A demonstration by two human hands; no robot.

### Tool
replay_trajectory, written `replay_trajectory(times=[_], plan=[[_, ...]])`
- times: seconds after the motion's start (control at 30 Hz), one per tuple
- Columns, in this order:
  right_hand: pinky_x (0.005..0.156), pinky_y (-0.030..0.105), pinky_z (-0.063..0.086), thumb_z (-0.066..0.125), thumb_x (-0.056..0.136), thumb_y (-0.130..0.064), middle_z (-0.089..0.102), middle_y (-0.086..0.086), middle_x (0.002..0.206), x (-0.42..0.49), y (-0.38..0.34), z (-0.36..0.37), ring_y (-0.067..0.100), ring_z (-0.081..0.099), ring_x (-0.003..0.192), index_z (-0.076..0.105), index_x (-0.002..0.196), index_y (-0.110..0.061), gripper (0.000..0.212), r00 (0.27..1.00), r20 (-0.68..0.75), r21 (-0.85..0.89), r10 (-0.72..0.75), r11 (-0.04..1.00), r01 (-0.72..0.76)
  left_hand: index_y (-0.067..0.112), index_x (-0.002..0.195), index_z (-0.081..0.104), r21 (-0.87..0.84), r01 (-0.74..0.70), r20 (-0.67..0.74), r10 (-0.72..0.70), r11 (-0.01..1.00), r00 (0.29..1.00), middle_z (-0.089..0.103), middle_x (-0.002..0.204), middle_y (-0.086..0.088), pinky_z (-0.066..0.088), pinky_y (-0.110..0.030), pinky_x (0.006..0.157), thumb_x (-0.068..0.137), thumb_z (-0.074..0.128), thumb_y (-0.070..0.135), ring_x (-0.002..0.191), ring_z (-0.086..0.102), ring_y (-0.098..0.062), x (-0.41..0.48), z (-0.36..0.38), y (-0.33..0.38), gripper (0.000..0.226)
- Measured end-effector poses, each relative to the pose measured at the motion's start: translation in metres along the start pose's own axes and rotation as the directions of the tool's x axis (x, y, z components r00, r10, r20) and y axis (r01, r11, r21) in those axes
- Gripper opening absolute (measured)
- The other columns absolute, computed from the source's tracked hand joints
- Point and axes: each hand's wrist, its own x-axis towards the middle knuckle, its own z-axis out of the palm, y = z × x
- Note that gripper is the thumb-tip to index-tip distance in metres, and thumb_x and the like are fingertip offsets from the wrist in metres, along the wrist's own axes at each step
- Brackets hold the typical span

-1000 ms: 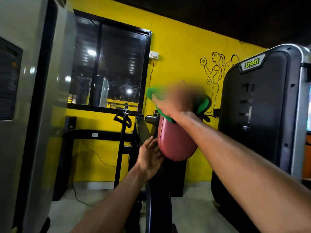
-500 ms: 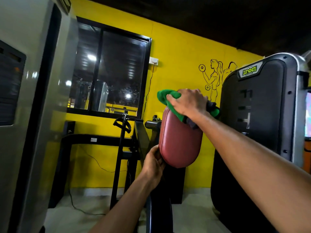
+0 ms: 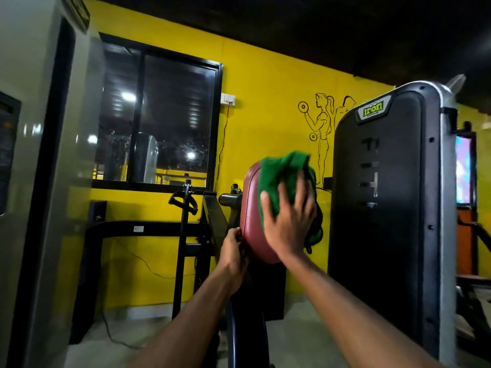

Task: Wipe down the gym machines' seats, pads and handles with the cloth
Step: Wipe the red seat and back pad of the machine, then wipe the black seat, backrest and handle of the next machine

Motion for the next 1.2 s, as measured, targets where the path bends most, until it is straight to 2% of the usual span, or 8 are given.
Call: replay_trajectory(times=[0.1, 0.2, 0.3, 0.53, 0.63, 0.83, 1.03, 1.2], plan=[[0.122, 0.058, 0.022, 0.041, 0.101, -0.061, 0.025, 0.012, 0.167, -0.055, 0.033, 0.006, 0.038, 0.018, 0.155, 0.054, 0.147, -0.028, 0.058, 0.965, 0.099, -0.011, -0.245, 0.969, 0.247, 0.011, 0.096, 0.066, 0.032, 0.009, -0.011, -0.008, 0.999, 1.000, 0.070, 0.079, -0.006, 0.051, -0.033, 0.073, 0.099, 0.039, 0.027, 0.075, 0.064, -0.019, -0.003, 0.000, 0.002, 0.031], [0.120, 0.050, 0.028, 0.044, 0.097, -0.067, 0.029, 0.020, 0.163, -0.078, 0.029, 0.011, 0.043, 0.030, 0.149, 0.051, 0.149, -0.012, 0.075, 0.975, 0.085, 0.153, 0.203, 0.965, -0.214, 0.014, 0.091, 0.066, 0.081, 0.002, -0.030, 0.000, 0.997, 1.000, 0.069, 0.073, -0.004, 0.050, -0.030, 0.067, 0.098, 0.040, 0.028, 0.066, 0.064, -0.016, -0.002, 0.000, 0.001, 0.031], [0.111, 0.048, 0.038, 0.038, 0.085, -0.079, 0.042, 0.027, 0.152, -0.077, 0.004, 0.014, 0.046, 0.046, 0.134, 0.038, 0.157, -0.016, 0.096, 0.762, 0.192, 0.390, 0.618, 0.664, -0.637, 0.015, 0.102, 0.066, 0.142, 0.000, -0.050, 0.007, 0.990, 0.999, 0.070, 0.079, -0.003, 0.050, -0.030, 0.070, 0.099, 0.039, 0.032, 0.073, 0.064, -0.017, -0.006, 0.002, 0.002, 0.032], [0.098, 0.044, 0.043, 0.034, 0.100, -0.069, 0.063, 0.019, 0.137, -0.076, 0.000, -0.006, 0.046, 0.056, 0.123, 0.056, 0.141, -0.017, 0.070, 0.316, 0.429, 0.301, 0.846, 0.196, -0.933, 0.015, 0.095, 0.065, 0.240, -0.018, -0.017, 0.023, 0.971, 1.000, 0.072, 0.063, 0.004, 0.049, -0.015, 0.044, 0.105, 0.029, 0.033, 0.054, 0.068, -0.005, -0.016, 0.009, -0.007, 0.042], [0.093, 0.045, 0.051, 0.027, 0.097, -0.075, 0.069, 0.018, 0.121, -0.077, -0.011, -0.012, 0.043, 0.063, 0.111, 0.068, 0.126, -0.014, 0.079, 0.169, 0.468, 0.271, 0.868, 0.041, -0.962, 0.011, 0.092, 0.063, 0.265, 0.032, -0.130, 0.003, 0.964, 0.992, 0.067, 0.072, -0.005, 0.050, -0.017, 0.045, 0.102, 0.033, 0.029, 0.059, 0.064, -0.012, -0.012, 0.015, 0.008, 0.037], [0.062, 0.036, 0.055, 0.045, 0.096, -0.072, 0.070, 0.016, 0.099, -0.048, -0.046, -0.043, 0.029, 0.069, 0.077, 0.063, 0.101, -0.006, 0.069, -0.343, 0.643, 0.162, 0.685, -0.560, -0.812, 0.011, 0.096, 0.061, 0.387, 0.297, -0.317, -0.177, 0.873, 0.932, 0.065, 0.083, -0.007, 0.047, -0.017, 0.041, 0.103, 0.034, 0.029, 0.068, 0.061, -0.016, -0.034, 0.042, 0.050, 0.033], [0.088, 0.047, 0.057, 0.041, 0.098, -0.068, 0.069, 0.024, 0.124, 0.004, -0.064, -0.097, 0.038, 0.068, 0.106, 0.067, 0.127, -0.008, 0.072, -0.431, 0.827, -0.029, 0.360, -0.738, -0.674, 0.011, 0.110, 0.067, 0.388, 0.614, -0.511, -0.394, 0.688, 0.764, 0.069, 0.103, -0.010, 0.046, -0.026, 0.057, 0.097, 0.051, 0.037, 0.077, 0.061, -0.017, -0.072, 0.078, 0.099, 0.033], [0.108, 0.055, 0.048, 0.060, 0.088, -0.070, 0.067, 0.023, 0.130, 0.078, -0.047, -0.159, 0.040, 0.064, 0.121, 0.067, 0.133, -0.010, 0.076, -0.431, 0.863, -0.150, 0.265, -0.680, -0.718, 0.014, 0.106, 0.068, 0.330, 0.766, -0.460, -0.615, 0.551, 0.640, 0.073, 0.101, -0.008, 0.054, -0.028, 0.072, 0.084, 0.071, 0.046, 0.091, 0.067, -0.022, -0.102, 0.129, 0.151, 0.040]])
